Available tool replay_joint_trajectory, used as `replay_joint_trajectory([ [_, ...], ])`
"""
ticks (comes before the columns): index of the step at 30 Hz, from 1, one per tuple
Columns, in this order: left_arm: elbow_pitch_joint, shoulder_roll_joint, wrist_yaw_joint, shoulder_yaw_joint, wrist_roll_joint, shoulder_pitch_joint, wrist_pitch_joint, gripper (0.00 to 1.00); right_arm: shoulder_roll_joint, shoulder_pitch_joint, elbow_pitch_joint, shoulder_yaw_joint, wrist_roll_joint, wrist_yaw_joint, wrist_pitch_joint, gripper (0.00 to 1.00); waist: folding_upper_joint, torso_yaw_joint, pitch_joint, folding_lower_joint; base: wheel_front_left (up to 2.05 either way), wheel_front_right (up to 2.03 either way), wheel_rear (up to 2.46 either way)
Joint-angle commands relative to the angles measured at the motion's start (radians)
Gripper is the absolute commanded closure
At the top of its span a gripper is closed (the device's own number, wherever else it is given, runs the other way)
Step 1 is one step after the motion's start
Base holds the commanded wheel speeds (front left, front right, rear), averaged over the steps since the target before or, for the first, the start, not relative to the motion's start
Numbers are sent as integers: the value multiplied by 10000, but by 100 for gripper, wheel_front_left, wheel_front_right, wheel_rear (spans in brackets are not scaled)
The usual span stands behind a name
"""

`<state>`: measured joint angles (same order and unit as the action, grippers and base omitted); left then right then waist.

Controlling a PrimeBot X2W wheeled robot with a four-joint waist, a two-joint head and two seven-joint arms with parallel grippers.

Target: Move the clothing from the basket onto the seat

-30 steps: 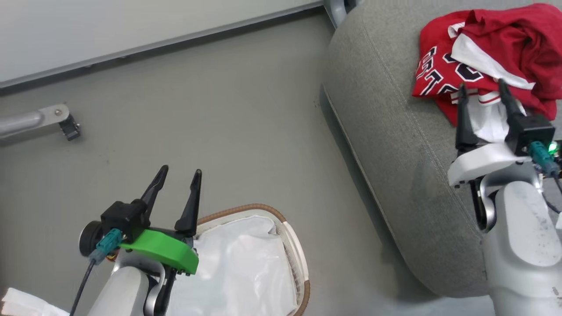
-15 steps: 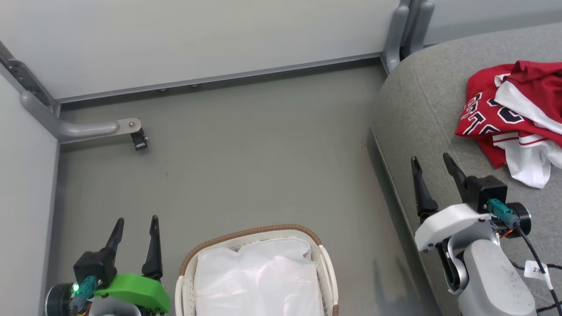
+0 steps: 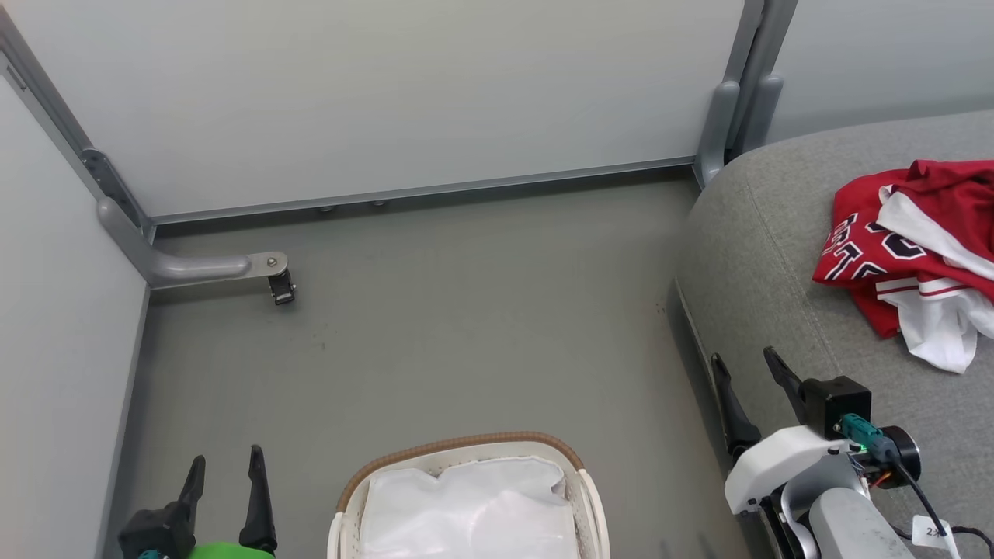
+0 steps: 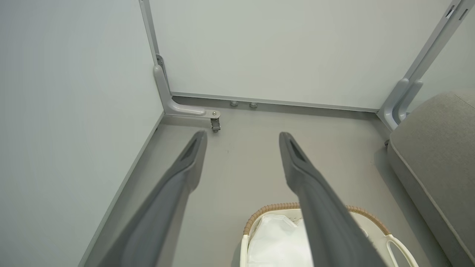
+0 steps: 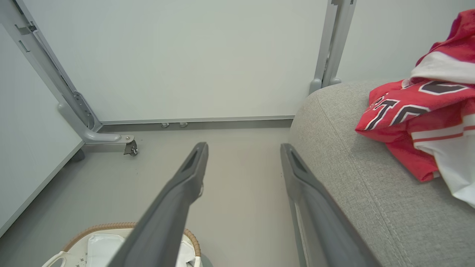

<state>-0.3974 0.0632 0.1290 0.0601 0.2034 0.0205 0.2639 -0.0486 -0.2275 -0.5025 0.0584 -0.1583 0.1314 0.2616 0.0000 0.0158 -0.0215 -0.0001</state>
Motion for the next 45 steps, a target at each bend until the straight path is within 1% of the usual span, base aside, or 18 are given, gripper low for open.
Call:
replay_joint_trajectory([
  [1,-43,-17,0,-3,-9,0,-2,100,10,22,-43,-3,-3,0,-6,100,0,3,5,1,0,0,0],
  [5,-348,-107,0,24,117,-30,-59,100,74,233,-313,-43,-129,2,-86,100,0,4,12,1,0,0,0],
  [23,111,-107,5,149,3350,-341,-920,100,48,460,389,-426,-3473,0,-930,100,0,-19,36,1,0,0,0],
  [45,550,-106,10,261,6508,-657,-1752,100,21,675,1059,-808,-6721,-3,-1757,100,0,-47,66,1,0,0,0],
])
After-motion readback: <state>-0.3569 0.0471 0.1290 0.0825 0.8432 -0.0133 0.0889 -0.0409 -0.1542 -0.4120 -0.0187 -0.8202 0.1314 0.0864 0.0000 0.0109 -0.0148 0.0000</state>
